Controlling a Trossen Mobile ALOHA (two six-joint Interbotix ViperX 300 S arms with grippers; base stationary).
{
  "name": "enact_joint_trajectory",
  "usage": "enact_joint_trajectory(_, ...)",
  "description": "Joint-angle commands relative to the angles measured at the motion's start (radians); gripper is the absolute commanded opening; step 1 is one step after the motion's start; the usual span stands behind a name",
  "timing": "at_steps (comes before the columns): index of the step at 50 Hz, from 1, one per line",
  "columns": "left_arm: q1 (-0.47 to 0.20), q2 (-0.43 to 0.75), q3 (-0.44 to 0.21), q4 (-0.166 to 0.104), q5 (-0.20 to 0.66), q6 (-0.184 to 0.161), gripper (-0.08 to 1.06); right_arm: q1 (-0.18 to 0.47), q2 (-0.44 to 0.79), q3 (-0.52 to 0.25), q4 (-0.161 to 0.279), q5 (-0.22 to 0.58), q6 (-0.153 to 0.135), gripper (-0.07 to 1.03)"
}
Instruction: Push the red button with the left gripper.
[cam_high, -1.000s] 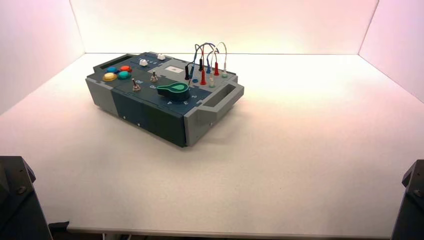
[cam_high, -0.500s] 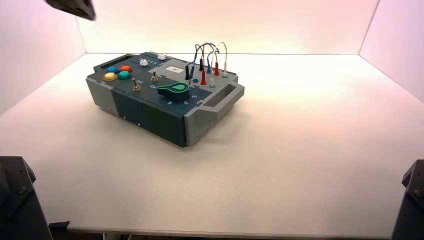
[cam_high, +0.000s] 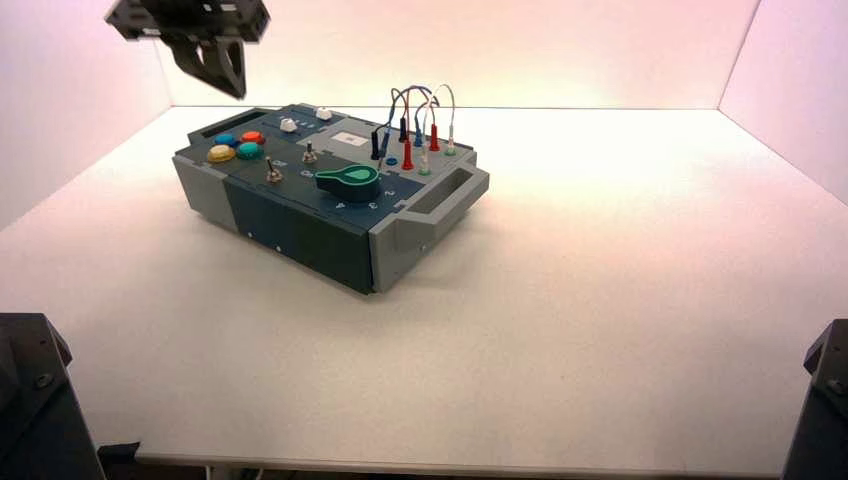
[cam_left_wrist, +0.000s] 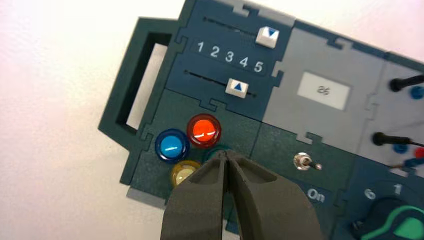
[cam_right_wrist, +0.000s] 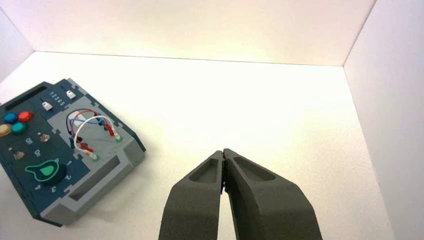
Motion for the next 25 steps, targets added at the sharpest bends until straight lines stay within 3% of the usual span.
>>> enact_joint_trajectory(1,-0.005,0.031,-0.046,-0.002,-0.005,0.008,-0.03,-0.002,0.021,-0.014,0.003,-0.006,0.005,-0.02)
enact_joint_trajectory(25,0.023,0.092,-0.081,-0.002,-0.006,0.008,-0.03,-0.002,0.021,-0.014,0.006,-0.002,0.003,-0.02)
